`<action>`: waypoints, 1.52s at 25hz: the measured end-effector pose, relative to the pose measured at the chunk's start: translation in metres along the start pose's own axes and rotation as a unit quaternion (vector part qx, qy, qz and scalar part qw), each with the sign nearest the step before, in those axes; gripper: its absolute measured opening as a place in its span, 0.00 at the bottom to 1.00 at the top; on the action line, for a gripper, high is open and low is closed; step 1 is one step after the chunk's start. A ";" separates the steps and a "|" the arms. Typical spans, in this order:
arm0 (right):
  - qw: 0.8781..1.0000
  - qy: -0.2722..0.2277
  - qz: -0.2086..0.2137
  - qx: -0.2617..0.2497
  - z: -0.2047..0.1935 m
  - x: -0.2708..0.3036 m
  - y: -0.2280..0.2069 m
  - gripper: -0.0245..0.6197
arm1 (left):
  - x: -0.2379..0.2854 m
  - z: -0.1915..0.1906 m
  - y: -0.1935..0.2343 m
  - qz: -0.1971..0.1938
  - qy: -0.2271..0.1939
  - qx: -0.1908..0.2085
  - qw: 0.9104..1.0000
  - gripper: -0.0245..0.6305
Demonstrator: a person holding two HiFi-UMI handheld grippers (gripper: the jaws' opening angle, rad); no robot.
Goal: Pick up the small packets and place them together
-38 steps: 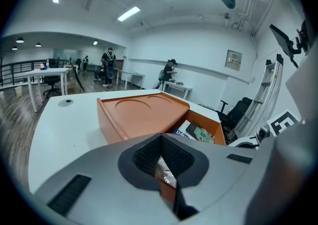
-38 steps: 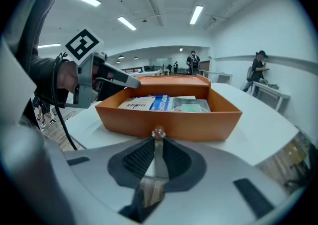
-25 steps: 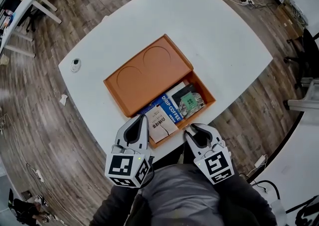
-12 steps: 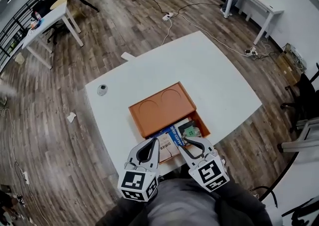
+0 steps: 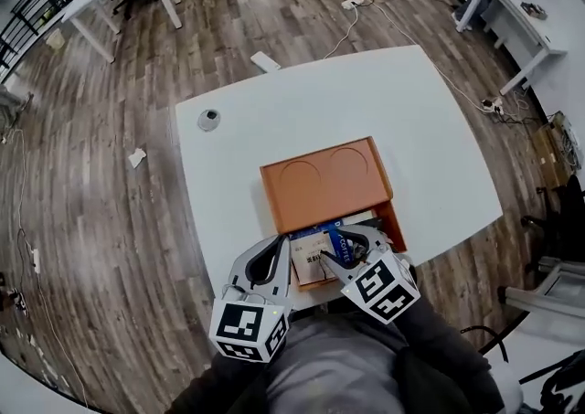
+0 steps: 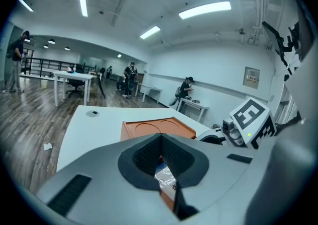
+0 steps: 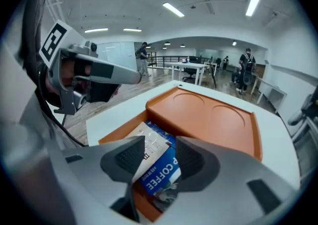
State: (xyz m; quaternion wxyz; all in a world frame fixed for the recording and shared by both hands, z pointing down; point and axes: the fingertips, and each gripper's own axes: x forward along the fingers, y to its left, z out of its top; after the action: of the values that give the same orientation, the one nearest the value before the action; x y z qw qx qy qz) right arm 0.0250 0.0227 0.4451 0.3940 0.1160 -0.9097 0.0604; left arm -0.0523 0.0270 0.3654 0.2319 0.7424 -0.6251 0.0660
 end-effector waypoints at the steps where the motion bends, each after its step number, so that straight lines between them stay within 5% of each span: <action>1: 1.000 0.013 0.005 -0.008 -0.002 0.007 -0.001 0.33 | 0.000 -0.001 0.002 0.005 0.001 -0.005 1.000 0.04; 12: 0.992 0.103 0.040 -0.062 -0.027 0.051 0.010 0.34 | -0.006 -0.022 0.023 0.047 0.017 -0.037 0.998 0.04; 14: 0.992 0.103 0.035 -0.070 -0.027 0.053 0.010 0.26 | -0.007 -0.023 0.025 0.047 0.018 -0.040 0.998 0.04; 15: 0.992 0.102 0.032 -0.073 -0.027 0.053 0.010 0.09 | -0.008 -0.023 0.024 0.045 0.017 -0.041 0.998 0.04; 30: 0.995 -0.002 -0.055 -0.078 0.037 -0.010 0.007 0.05 | -0.026 0.014 0.019 0.012 -0.036 -0.012 0.999 0.04; 38: 0.995 -0.039 -0.065 -0.071 0.061 -0.029 -0.009 0.05 | -0.021 0.030 0.011 0.012 -0.044 -0.001 0.999 0.04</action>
State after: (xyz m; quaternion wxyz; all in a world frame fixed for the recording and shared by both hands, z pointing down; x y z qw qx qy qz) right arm 0.0035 0.0063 0.3821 0.3690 0.1490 -0.9168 -0.0347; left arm -0.0727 0.0317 0.3339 0.2044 0.7370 -0.6432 0.0355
